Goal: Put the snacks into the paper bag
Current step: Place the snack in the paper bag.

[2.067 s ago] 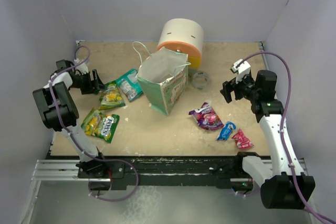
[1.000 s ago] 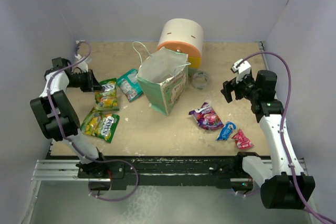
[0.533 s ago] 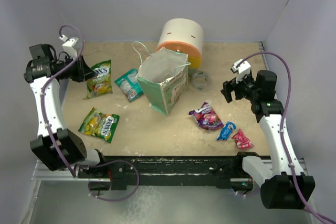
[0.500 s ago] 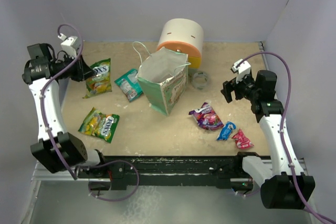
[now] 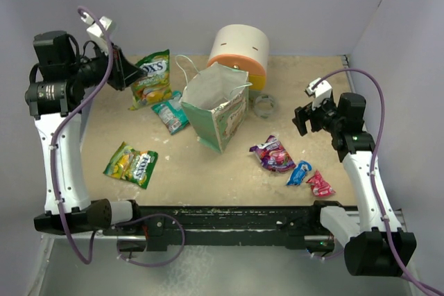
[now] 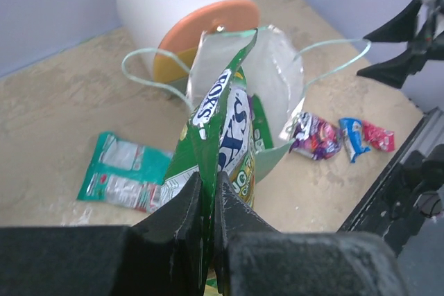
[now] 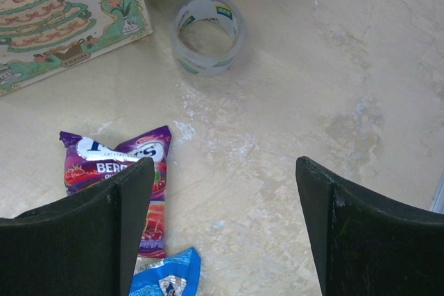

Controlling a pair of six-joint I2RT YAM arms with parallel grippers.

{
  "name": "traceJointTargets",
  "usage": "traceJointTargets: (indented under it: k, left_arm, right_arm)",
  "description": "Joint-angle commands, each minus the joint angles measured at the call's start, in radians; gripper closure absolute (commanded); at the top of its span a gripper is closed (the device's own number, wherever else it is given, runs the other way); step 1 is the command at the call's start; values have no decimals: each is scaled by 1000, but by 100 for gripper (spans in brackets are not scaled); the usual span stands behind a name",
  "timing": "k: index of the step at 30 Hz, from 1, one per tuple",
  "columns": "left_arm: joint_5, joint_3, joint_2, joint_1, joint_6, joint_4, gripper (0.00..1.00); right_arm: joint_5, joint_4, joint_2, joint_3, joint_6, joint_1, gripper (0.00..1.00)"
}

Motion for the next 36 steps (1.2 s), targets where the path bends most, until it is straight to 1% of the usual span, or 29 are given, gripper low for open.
traceJointTargets:
  k: [1,9,13,18,23,28,32,36]
  left_arm:
    - [10,118,56,-82,-150,126,100]
    - [-78,208,168,-274,-264,285,100]
    - [-156,225,235,-368,-283,352,100]
    - [-241,213,296,-470,-277,389,100]
    - [-307,159,326,-536,-268,461,100]
    - [-351,115,359,-576,-262,480,100]
    - [-358,18,342,-596,-264,555,100]
    - [-349,-97,316,-605,-258,675,100]
  right_arm:
    - [28,35,-14,-6,-10,-3,15]
    - [49,43,-8,-15,-14,-6,15]
    - [40,45,-11,-20,-17,-14,15]
    - [31,46,-12,-22,-16,-24,15]
    - [24,46,-10,-22,-16,-27,15]
    - [18,46,-18,-22,-15,-27,15]
    - [16,45,-20,-22,-15,-27,15]
    - [11,45,-14,-23,-13,-27,15]
